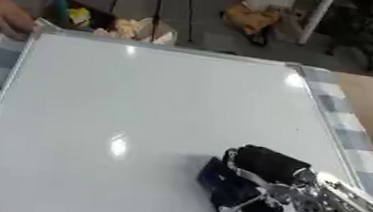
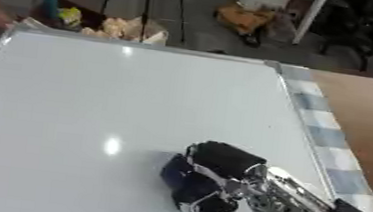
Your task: Wipe the whiteboard clean with a brush.
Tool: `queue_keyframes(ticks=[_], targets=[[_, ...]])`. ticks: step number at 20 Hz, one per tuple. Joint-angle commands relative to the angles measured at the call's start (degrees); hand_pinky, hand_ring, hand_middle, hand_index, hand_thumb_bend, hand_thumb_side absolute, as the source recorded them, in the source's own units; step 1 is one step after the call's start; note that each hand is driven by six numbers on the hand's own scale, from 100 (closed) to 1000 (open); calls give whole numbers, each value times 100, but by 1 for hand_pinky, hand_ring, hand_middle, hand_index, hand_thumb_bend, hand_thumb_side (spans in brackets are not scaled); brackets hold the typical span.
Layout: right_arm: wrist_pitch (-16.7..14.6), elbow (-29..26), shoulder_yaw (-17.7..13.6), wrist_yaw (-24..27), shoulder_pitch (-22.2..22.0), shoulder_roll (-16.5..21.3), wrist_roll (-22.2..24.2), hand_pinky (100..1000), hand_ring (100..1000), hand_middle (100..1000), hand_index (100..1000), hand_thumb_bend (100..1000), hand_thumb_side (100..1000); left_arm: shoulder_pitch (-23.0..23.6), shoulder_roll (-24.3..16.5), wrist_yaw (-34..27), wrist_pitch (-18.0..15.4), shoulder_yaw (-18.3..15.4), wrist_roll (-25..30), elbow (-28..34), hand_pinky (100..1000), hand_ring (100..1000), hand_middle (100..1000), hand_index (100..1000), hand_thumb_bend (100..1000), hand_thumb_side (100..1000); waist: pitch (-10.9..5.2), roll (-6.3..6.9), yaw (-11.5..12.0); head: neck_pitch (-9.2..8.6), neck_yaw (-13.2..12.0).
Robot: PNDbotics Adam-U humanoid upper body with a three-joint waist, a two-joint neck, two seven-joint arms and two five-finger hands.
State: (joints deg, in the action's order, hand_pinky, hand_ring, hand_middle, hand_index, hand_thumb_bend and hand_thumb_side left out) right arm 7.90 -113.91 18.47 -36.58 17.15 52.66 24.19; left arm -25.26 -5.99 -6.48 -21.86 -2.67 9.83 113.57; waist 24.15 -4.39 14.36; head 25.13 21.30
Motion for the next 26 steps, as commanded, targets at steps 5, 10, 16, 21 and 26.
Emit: queue_keyframes(ticks=[5,10,16,21,26], targets=[[-301,-68,97,-387,2,38,-158,544,586,254,362,100,288,-58,-13,35,-23,45,-9,102,370,704,591,490,110,925,-124,30,25,7,0],[-530,-68,383,-288,118,10,-300,548,586,248,360,100,288,-67,-4,21,-12,64,17,102,370,703,591,491,111,926,-135,10,67,4,35],[-1043,-68,474,-456,158,35,-458,561,588,249,362,100,275,-80,-10,11,-7,65,29,102,370,702,591,491,111,926,-140,-9,81,18,44],[-1484,-68,514,-488,153,52,-406,562,589,252,364,100,271,-90,-15,-6,-9,71,30,102,371,702,591,492,112,926,-151,-23,92,28,46],[-1865,-68,371,-580,88,77,-251,599,631,350,404,100,323,-93,-20,-6,4,65,31,102,372,702,591,492,113,927,-161,-30,68,26,35]])
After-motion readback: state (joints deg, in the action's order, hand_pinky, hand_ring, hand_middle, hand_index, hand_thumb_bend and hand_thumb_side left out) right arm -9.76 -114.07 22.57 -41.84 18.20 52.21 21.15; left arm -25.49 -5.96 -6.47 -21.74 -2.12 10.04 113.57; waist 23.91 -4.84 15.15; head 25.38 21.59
